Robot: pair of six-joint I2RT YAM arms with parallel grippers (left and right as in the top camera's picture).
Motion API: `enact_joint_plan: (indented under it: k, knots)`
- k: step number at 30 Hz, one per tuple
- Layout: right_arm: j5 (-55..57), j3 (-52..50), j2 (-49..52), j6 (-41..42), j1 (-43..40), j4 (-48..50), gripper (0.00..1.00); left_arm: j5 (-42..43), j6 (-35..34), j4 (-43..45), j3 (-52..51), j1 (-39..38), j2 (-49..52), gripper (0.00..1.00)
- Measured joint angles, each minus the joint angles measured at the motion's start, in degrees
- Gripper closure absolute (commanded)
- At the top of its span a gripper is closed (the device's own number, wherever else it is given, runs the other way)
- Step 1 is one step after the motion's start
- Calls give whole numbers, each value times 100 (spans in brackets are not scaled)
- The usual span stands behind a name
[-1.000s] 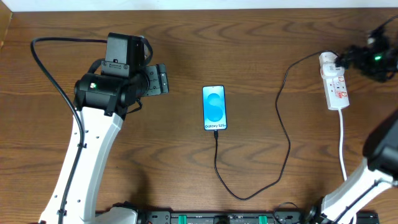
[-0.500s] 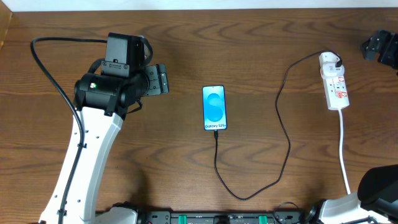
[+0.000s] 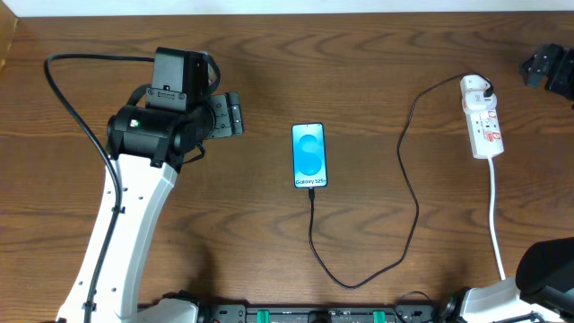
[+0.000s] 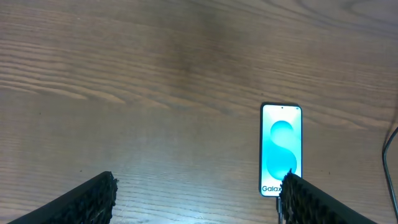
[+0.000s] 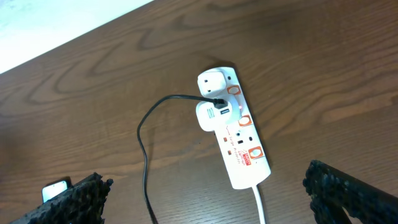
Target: Plug charger to phone and switch on socket
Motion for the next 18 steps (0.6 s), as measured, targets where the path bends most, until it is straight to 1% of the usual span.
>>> enact_joint_plan:
  k: [13,17,18]
  knots:
    - [2,0,0,0,0,-2,1,-7,0,-22,-2,-28,0,16]
    - [2,0,0,0,0,-2,1,-79,2,505,-369,-57,-181,16]
    - [4,0,0,2,2,-2,1,-118,7,857,-660,-61,-315,16]
